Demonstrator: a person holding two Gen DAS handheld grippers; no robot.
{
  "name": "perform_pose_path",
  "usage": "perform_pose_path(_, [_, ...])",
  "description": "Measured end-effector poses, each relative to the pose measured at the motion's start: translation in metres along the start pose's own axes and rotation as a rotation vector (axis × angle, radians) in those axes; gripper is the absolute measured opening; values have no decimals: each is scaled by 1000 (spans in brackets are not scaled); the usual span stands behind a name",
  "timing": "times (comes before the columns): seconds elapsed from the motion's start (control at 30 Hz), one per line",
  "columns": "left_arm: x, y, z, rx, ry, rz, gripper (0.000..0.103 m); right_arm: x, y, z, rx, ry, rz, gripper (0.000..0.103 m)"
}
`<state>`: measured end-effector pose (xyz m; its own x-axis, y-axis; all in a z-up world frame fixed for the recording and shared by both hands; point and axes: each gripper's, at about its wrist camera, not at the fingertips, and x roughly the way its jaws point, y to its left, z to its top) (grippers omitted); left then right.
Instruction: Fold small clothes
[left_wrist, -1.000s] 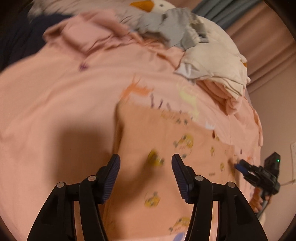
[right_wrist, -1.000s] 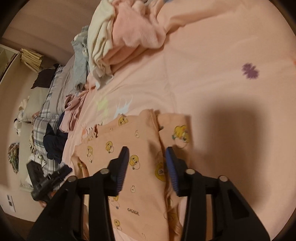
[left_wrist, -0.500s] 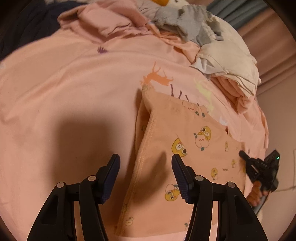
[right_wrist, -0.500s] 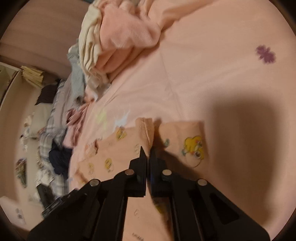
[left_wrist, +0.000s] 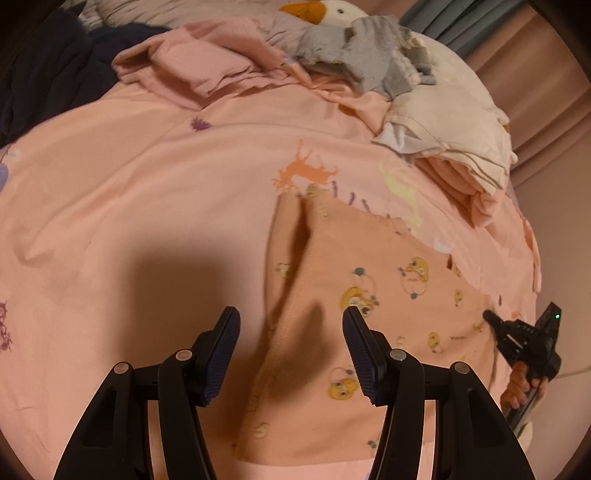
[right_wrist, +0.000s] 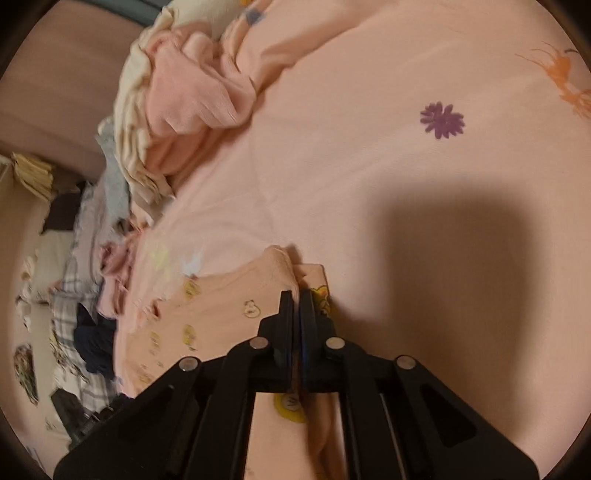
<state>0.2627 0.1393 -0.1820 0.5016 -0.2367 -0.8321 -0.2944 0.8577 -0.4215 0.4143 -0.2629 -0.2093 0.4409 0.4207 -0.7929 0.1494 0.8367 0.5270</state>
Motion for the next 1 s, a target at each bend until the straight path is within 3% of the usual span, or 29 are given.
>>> perform_pose_path(0.1, [-13, -22, -3, 93, -105, -14, 56, -30, 33, -11, -168, -89, -120, 8])
perform_pose_path(0.2, [-5, -46, -5, 186, -149, 41, 56, -38, 57, -38, -279, -32, -41, 10])
perform_pose_path(0.27, [16, -60, -9, 224, -116, 38, 51, -27, 58, -59, -302, 32, 5, 7])
perform_pose_path(0.3, [24, -61, -10, 229, -95, 50, 51, -17, 54, -69, -314, 73, -40, 6])
perform_pose_path(0.37, [53, -55, -15, 224, -21, 187, 45, -2, 38, -87, -333, 112, -150, 0])
perform_pose_path(0.4, [57, -50, -18, 233, -26, 206, 43, -7, 32, -93, -349, 88, -123, 0])
perform_pose_path(0.47, [46, -45, -25, 276, -72, 203, 42, -24, 21, -96, -310, 89, -90, 0])
perform_pose_path(0.5, [38, -43, -29, 285, -70, 250, 42, -33, 18, -95, -276, 95, -78, 0])
perform_pose_path(0.53, [33, -43, -31, 288, -74, 262, 42, -44, 17, -97, -257, 76, -67, 11])
perform_pose_path(0.63, [8, -48, -51, 284, -101, 173, 43, -55, 29, -120, -304, 54, -67, 15])
perform_pose_path(0.7, [9, -51, -74, 293, -98, 128, 43, -42, 35, -141, -355, 65, -139, 12])
perform_pose_path(0.77, [30, -50, -90, 308, -37, 196, 43, -27, 23, -155, -332, 90, -196, 10])
perform_pose_path(0.8, [35, -48, -95, 323, -47, 206, 43, -33, 19, -161, -337, 53, -181, 8])
perform_pose_path(0.83, [29, -47, -102, 352, -108, 199, 43, -38, 18, -163, -340, 59, -180, 8])
perform_pose_path(1.0, [6, -36, -115, 330, -79, 227, 43, -64, 2, -176, -226, 116, -147, 12])
